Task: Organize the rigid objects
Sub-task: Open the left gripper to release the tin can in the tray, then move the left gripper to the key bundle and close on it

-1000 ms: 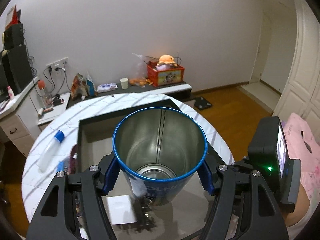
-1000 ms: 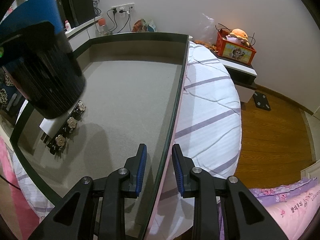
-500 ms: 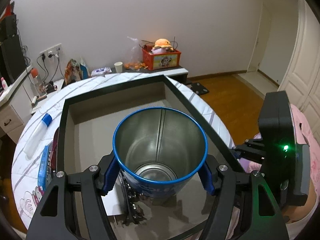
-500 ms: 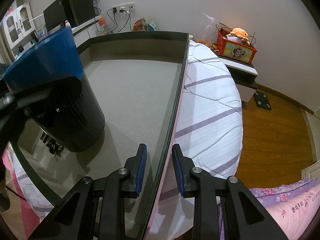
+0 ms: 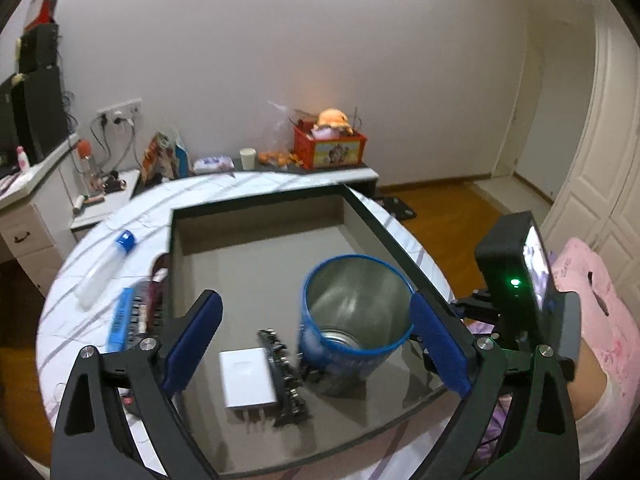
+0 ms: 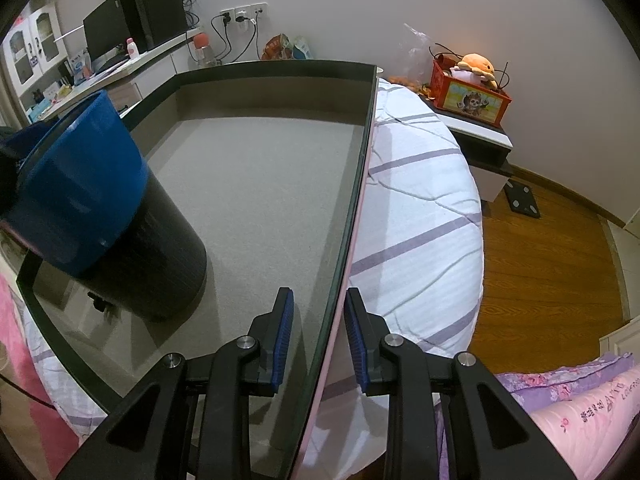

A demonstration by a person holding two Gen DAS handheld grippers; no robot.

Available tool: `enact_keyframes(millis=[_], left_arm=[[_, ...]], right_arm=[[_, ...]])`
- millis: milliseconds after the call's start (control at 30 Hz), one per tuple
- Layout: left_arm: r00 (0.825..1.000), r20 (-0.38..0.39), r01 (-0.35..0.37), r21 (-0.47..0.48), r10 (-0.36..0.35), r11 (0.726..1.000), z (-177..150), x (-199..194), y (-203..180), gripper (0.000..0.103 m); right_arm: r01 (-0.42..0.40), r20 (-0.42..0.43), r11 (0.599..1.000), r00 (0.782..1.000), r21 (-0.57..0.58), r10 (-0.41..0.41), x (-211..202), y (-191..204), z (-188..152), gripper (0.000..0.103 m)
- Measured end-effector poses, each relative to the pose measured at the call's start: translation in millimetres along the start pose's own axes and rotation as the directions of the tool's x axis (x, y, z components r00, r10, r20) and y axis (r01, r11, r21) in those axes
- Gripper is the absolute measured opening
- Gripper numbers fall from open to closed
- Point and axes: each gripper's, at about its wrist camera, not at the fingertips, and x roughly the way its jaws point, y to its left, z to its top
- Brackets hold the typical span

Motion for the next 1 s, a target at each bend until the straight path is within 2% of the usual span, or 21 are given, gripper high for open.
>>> enact_keyframes(millis=[167,267,400,533,633,800,1000], left_arm=[[0.996,0.086,0.014,-0.049,-0.01,0.999,-1,-39,22,0.101],[0.991,0.133,0.0,-0.076,0.011,0.997,-4,-60,35,0.102],[0.983,0.155,-0.083,-0.089,0.096,0.993,-13,-81,56,0.102],[0.966,0.141,-0.199,-0.119,0.215,0.973,-24,-90,85,0.102],[0.959,0.115,-0.242,-0.147,0.26,0.959,-33,-92,103,0.102],[0.946,0.072,-0.302,-0.167,0.317,0.939,-51,-94,128,0.102],[0.936,0.026,-0.336,-0.22,0.35,0.916,-74,-98,154,0.102]], right_arm=[[0.008,-0.006,1.0,1.0,0.0,-0.008,0,2,1,0.028],[0.015,-0.009,1.0,1.0,-0.001,-0.015,1,3,2,0.028],[0.023,-0.01,1.0,1.0,0.0,-0.023,1,5,2,0.028],[0.033,-0.011,0.999,0.999,0.0,-0.033,0,7,1,0.028],[0.042,-0.014,0.999,0.999,0.0,-0.042,-1,8,0,0.028],[0.053,-0.019,0.999,0.998,0.001,-0.052,-1,10,0,0.028],[0.058,-0.024,0.998,0.998,0.001,-0.058,-1,10,1,0.028]])
